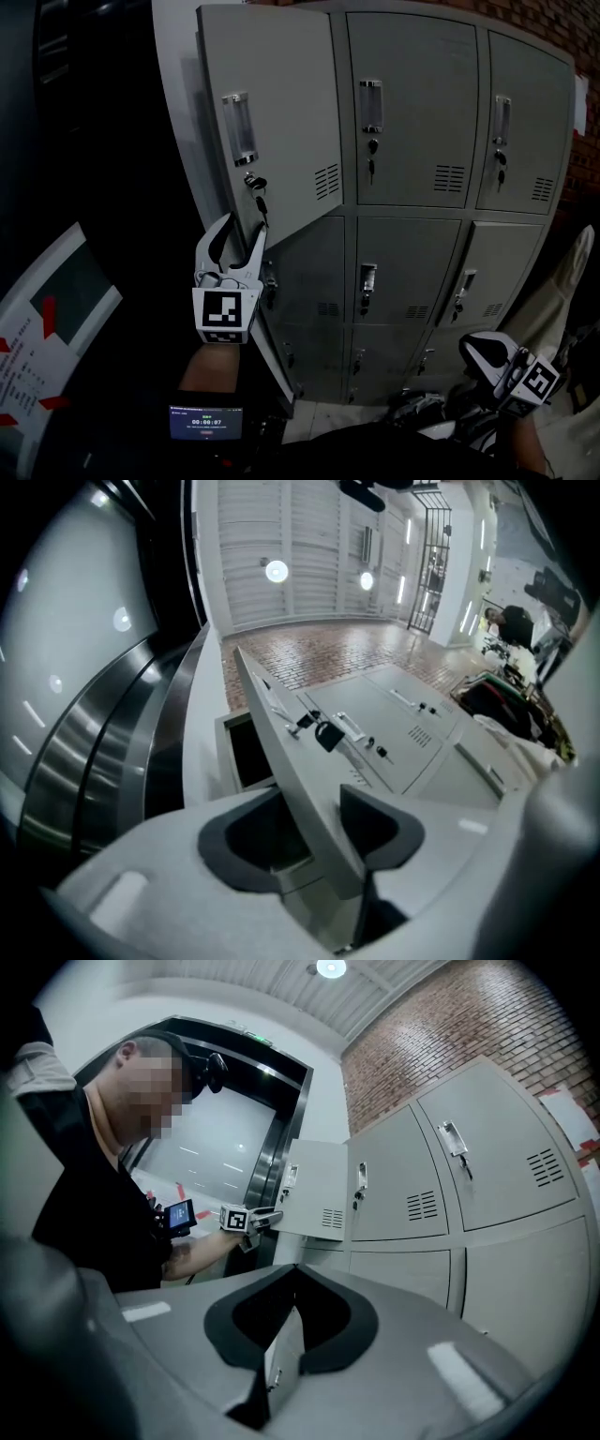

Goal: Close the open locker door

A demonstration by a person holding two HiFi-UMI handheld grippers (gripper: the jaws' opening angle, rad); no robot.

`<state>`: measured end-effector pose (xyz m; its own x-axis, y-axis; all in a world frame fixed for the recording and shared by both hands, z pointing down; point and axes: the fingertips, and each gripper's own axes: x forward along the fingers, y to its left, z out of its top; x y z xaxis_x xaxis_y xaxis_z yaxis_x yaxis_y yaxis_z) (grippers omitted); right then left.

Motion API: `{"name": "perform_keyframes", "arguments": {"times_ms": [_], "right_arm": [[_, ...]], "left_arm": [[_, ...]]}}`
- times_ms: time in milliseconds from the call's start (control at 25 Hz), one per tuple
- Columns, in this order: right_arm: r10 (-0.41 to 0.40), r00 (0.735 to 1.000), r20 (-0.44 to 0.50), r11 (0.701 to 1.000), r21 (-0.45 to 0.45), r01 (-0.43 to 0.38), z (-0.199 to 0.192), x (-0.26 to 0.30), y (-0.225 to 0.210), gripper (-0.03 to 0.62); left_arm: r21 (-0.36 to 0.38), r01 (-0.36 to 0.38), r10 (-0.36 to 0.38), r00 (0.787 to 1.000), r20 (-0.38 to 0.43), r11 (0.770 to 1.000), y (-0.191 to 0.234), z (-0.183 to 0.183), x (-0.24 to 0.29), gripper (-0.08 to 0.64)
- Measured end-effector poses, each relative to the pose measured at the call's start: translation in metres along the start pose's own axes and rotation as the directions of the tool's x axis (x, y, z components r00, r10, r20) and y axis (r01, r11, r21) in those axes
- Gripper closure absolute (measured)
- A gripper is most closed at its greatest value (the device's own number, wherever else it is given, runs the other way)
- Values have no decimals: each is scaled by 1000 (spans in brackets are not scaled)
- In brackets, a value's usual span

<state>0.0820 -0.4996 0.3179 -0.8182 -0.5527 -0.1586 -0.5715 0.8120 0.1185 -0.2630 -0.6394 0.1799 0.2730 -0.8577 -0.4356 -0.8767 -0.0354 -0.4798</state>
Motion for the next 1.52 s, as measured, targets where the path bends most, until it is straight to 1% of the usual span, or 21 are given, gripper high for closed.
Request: {"name": "perform_keyframes", "arguments": {"times_ms": [120,160,240,320,360,440,520,560,600,680,800,880,960,1080,1200,1280,1320,1360,1400,1440,1520], "right_arm": [[-13,1000,-6,1000,0,13,-2,3,2,586],[-19,1000,-8,1000,1,19,-2,4,2,586],[-33,999,-12,999,3,33,-3,5,2,586],[-44,999,-25,999,-1,44,-4,6,1,586],[-49,998,-32,999,-6,49,-5,6,1,586],[-61,998,-34,998,-11,61,-5,6,2,586],[-75,997,-26,997,-10,75,-4,7,1,586],[-81,996,-25,997,-12,81,-4,7,2,586],[-87,996,-24,996,-15,86,-3,8,2,586],[-100,995,-20,995,-21,99,-1,9,5,586],[-129,991,-16,991,-25,129,2,5,6,586],[-153,988,-16,988,-23,153,1,0,7,586],[-178,984,-18,984,-18,178,0,-6,8,586],[-192,981,-25,981,-19,192,-2,-6,10,586],[-185,982,-29,983,-16,184,-1,0,15,586],[-183,982,-36,983,-9,183,-2,0,18,586],[-185,982,-42,983,-4,185,-4,0,19,586],[-186,981,-50,982,1,186,-7,-2,21,586],[-186,981,-58,982,7,186,-9,-3,22,586],[-183,981,-64,983,12,184,-11,-4,24,586],[-169,983,-65,985,22,171,-12,-8,28,586]], "left_arm": [[22,-42,42,999,-14,999,19,-16,8,362],[47,-59,60,998,-21,997,25,-22,10,368],[128,-101,106,994,-37,987,35,-35,17,399],[176,-130,141,988,-56,976,43,-49,31,394],[192,-133,150,986,-74,972,47,-57,38,397],[258,-122,156,981,-117,958,52,-73,51,403],[327,-86,143,978,-154,941,48,-88,66,429],[344,-62,129,976,-175,937,44,-97,75,434],[350,-40,115,974,-196,936,40,-106,84,436],[345,-6,95,966,-241,939,33,-125,104,495],[324,26,78,950,-303,946,30,-146,129,533],[334,34,79,944,-321,942,28,-150,134,560],[324,33,73,948,-311,946,27,-151,134,560],[288,47,43,953,-299,956,27,-151,134,560],[211,33,23,966,-257,977,30,-142,125,558],[117,4,18,983,-185,993,29,-125,104,558],[42,5,1,990,-140,999,24,-113,89,558],[-51,29,-34,995,-97,998,14,-100,73,558],[-147,75,-85,994,-62,986,0,-89,56,559],[-235,131,-143,989,-34,963,-18,-82,38,560],[-378,239,-253,967,11,895,-57,-74,1,560]]}}
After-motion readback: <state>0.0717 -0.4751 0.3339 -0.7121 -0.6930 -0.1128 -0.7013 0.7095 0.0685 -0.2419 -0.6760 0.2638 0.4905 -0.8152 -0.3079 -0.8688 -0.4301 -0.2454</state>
